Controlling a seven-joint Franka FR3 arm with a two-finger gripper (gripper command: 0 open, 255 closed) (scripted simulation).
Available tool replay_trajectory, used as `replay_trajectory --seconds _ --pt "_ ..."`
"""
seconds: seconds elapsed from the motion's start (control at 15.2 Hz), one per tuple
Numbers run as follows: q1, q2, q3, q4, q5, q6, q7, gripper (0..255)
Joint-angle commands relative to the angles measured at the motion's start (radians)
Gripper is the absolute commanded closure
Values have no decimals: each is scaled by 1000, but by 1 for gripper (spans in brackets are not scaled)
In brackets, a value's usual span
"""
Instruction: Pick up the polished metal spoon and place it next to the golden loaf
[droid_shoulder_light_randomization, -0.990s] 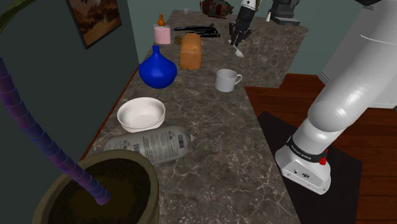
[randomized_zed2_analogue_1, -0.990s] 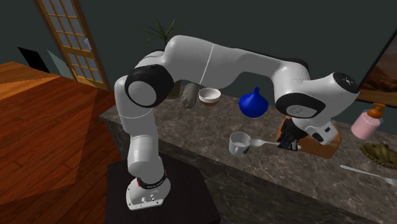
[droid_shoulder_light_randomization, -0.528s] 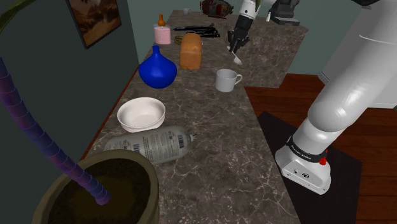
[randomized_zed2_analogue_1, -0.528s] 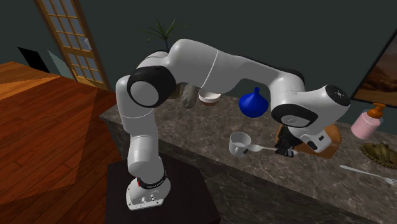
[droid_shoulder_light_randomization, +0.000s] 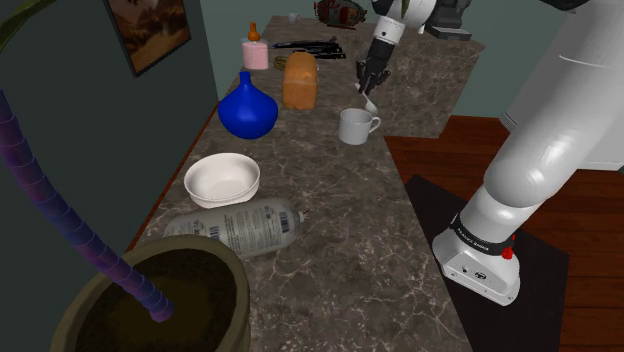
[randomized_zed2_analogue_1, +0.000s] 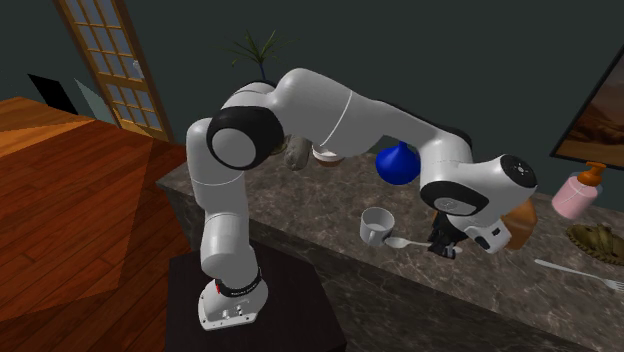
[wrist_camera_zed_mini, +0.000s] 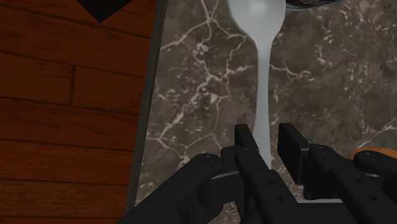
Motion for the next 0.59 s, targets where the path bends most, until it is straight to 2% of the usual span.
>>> replay_trajectory --seconds 0.0,0.53 --pt "1 11 2 -17 8 27 -9 255" --pt "0 60 7 -67 40 117 -49 255"
